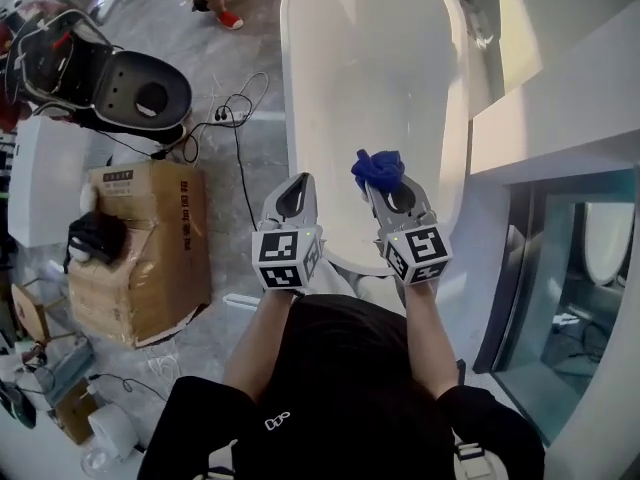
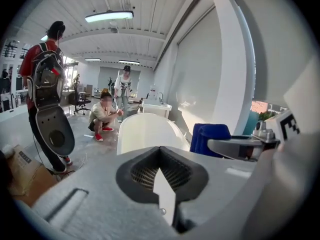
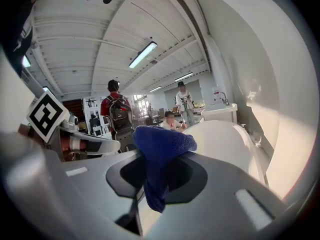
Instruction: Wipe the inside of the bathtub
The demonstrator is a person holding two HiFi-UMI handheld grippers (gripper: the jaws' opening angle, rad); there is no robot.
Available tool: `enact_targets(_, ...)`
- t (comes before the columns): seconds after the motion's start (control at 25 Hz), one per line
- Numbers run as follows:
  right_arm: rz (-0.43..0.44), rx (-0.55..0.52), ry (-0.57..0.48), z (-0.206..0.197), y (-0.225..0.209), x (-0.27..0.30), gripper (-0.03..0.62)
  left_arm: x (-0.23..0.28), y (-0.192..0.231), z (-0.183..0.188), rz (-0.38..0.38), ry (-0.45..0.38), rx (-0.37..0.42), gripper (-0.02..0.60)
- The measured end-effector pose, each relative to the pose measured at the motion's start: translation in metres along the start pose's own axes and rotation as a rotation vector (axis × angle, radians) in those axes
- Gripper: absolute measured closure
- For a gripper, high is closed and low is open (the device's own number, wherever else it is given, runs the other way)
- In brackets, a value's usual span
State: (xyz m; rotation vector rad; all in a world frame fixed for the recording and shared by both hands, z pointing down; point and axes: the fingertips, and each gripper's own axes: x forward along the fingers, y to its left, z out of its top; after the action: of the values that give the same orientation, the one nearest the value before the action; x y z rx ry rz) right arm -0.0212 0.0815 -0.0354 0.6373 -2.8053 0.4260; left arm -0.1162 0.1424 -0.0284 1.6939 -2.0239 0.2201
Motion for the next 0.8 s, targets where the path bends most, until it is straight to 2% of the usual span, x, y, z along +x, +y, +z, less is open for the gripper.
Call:
enact_targets(0.2, -0.092, 0.072, 0.043, -0.027, -0.027, 0.025, 0.517, 0.055, 0.011, -0.003, -0.080, 0.078, 0.044, 0.580)
enact_targets(0.32, -0.116, 0.109, 0.071, -0.052, -0.040, 0.047, 0.517, 0.090, 0.015, -0.013, -0.117, 0.114, 0.068, 0.580)
enact_targets(0.6, -0.178, 0.224, 0.179, -0.131, -0.049, 0.082, 0.517, 0.156, 0.036, -0.067, -0.179, 0.242, 0.086, 0.580)
enact_targets(0.72, -0.189, 0.230, 0.220, -0.163, -0.058, 0.102, 0.517, 0.185, 0.051, -0.093, -0.187, 0.286, 0.074, 0.580)
enact_targets(0.8, -0.186, 0.221, 0.236, -0.181, -0.070, 0.117, 0.516, 0.207, 0.059, -0.108, -0.190, 0.304, 0.096, 0.580)
